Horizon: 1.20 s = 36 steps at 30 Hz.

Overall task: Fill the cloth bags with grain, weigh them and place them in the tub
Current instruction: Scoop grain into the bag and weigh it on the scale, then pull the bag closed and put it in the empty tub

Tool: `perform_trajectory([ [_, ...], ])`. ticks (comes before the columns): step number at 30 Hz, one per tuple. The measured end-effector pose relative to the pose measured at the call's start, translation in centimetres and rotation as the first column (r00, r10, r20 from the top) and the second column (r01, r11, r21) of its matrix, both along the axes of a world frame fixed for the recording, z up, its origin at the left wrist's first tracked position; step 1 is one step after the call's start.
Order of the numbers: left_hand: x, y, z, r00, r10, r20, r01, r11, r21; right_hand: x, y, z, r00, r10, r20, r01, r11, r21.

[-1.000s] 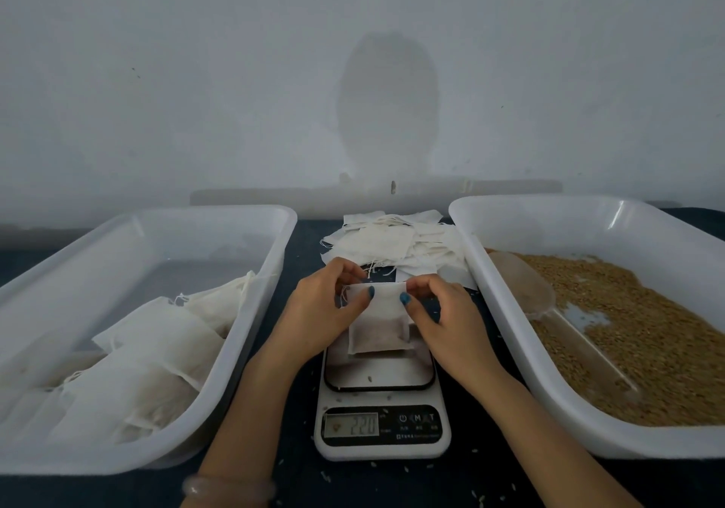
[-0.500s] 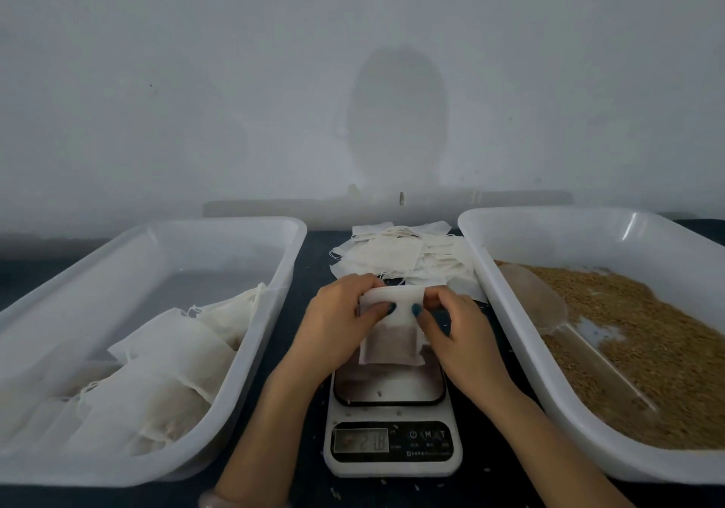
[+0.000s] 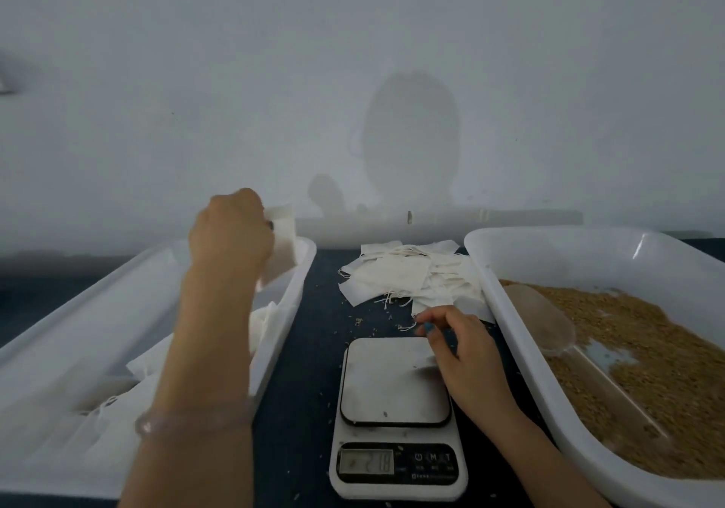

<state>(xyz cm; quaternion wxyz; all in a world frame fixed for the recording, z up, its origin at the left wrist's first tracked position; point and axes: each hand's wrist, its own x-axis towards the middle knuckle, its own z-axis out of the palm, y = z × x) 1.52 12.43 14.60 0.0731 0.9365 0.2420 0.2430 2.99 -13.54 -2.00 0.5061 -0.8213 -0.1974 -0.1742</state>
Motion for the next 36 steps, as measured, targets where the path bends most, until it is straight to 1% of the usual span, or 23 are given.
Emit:
perform_trajectory([
  [3, 1.4, 3.8, -0.1, 0.987, 0.046, -0.153, -0.048, 0.999, -0.011, 0.0, -0.1, 0.0, 1.0, -0.004, -0.014, 0.004, 1.0, 0.003],
  [7, 1.8, 6.4, -2.4, 0.925, 0.017, -0.379, -0.014, 1.0, 0.011, 0.1, -0.2, -0.1, 1.0, -0.013, -0.018, 0.013, 1.0, 0.007],
  [11, 1.3, 6.4, -5.1, 0.81, -0.025, -0.587, 0.021, 1.0, -0.013, 0.1, -0.2, 0.0, 1.0, -0.014, -0.014, 0.013, 1.0, -0.016],
  [15, 1.3, 5.2, -5.1, 0.69, -0.05, -0.722, 0.044, 0.999, -0.026, 0.1, -0.1, 0.0, 1.0, -0.011, -0.023, 0.01, 1.0, -0.008],
  [17, 1.6, 4.3, -3.9, 0.673, -0.057, -0.738, 0.039, 0.998, -0.042, 0.1, -0.2, -0.1, 1.0, -0.016, -0.021, 0.016, 1.0, 0.005],
  [18, 1.9, 3.6, -3.1, 0.685, -0.057, -0.727, 0.053, 0.998, -0.029, 0.2, -0.2, -0.1, 1.0, -0.021, -0.017, 0.021, 1.0, 0.011],
  [19, 2.3, 2.9, -2.4, 0.718, -0.05, -0.694, 0.088, 0.996, 0.02, 0.2, -0.2, -0.2, 1.0, -0.027, -0.014, 0.027, 1.0, 0.013],
  [21, 3.4, 0.7, -1.2, 0.821, -0.062, -0.568, 0.181, 0.971, 0.156, 0.3, -0.1, -0.3, 0.999, -0.042, -0.008, 0.042, 0.999, 0.004],
  [22, 4.3, -0.7, -1.1, 0.862, -0.111, -0.495, 0.224, 0.959, 0.174, 0.4, -0.1, -0.4, 0.999, -0.049, -0.007, 0.049, 0.999, 0.002],
  [23, 5.2, -2.4, -1.3, 0.88, -0.191, -0.436, 0.278, 0.949, 0.146, 0.5, -0.1, -0.4, 0.998, -0.054, -0.01, 0.055, 0.998, 0.008],
  [24, 6.1, -4.2, -1.7, 0.87, -0.29, -0.4, 0.353, 0.931, 0.093, 0.6, -0.1, -0.5, 0.998, -0.058, -0.012, 0.058, 0.998, 0.02],
  [26, 8.0, -7.5, -3.7, 0.791, -0.491, -0.365, 0.511, 0.858, -0.049, 1.0, -0.2, -0.7, 0.997, -0.075, -0.022, 0.076, 0.996, 0.045],
  [28, 10.0, -9.4, -6.5, 0.693, -0.615, -0.377, 0.599, 0.782, -0.174, 1.2, -0.3, -0.9, 0.993, -0.092, -0.069, 0.098, 0.991, 0.092],
  [29, 10.9, -9.9, -8.1, 0.652, -0.645, -0.399, 0.626, 0.754, -0.197, 1.4, -0.3, -1.0, 0.991, -0.093, -0.101, 0.105, 0.987, 0.123],
  [31, 12.4, -9.9, -10.9, 0.616, -0.647, -0.449, 0.659, 0.736, -0.156, 1.6, -0.2, -1.3, 0.982, -0.096, -0.163, 0.123, 0.979, 0.163],
  [33, 13.6, -9.4, -13.1, 0.624, -0.615, -0.481, 0.658, 0.746, -0.101, 1.9, 0.1, -1.7, 0.971, -0.1, -0.216, 0.14, 0.974, 0.18],
  [36, 14.9, -8.6, -15.1, 0.624, -0.559, -0.546, 0.636, 0.77, -0.06, 2.3, 0.3, -2.3, 0.954, -0.093, -0.284, 0.158, 0.963, 0.217],
])
